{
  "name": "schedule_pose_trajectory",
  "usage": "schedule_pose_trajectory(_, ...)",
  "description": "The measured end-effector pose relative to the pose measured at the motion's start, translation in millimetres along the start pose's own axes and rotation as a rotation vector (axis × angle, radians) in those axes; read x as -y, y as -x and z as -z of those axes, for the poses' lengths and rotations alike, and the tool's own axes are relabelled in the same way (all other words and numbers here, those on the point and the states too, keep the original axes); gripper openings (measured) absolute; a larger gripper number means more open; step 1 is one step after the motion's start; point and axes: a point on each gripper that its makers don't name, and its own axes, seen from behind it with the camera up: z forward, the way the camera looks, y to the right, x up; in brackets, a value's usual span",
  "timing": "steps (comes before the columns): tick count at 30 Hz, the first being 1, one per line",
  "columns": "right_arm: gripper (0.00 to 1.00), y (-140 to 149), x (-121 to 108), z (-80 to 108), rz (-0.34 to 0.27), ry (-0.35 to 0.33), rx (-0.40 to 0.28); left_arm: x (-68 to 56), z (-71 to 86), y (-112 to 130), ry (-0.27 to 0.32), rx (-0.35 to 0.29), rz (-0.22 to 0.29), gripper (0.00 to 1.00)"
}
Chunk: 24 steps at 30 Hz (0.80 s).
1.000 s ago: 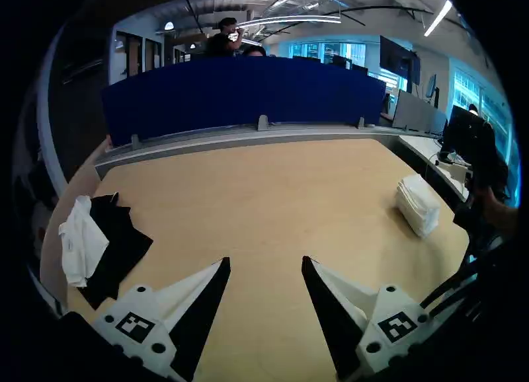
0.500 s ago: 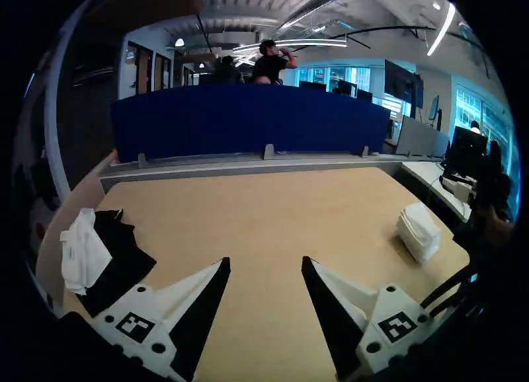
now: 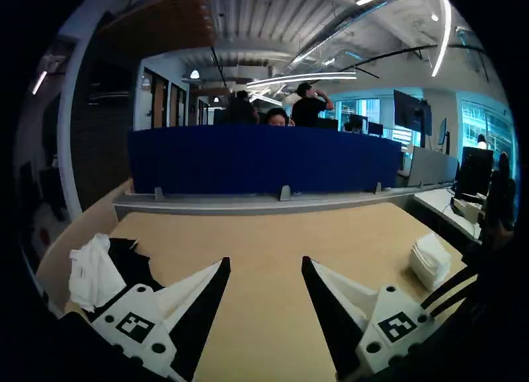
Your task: Fold towel
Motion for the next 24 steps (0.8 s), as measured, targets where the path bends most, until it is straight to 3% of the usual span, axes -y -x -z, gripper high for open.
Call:
schedule_pose_trajectory(3, 1.0, -7.6, 8.0, 1.0, 0.002, -0.003, -0.016, 6.3, 1.3, -11.2, -0.02, -0.051, -0.007, 0.79)
schedule_pose_trajectory(14, 1.0, -32.5, 63.3, -2.3, 0.037, -0.024, -0.042, 26.3, 3.1, -33.7, -0.09, -0.142, -0.018, 0.79)
schedule_pose_trajectory(24, 1.0, -51.5, 110.4, -4.7, 0.049, -0.037, -0.054, 39.4, 5.0, -40.5, -0.119, -0.182, -0.007, 0.79)
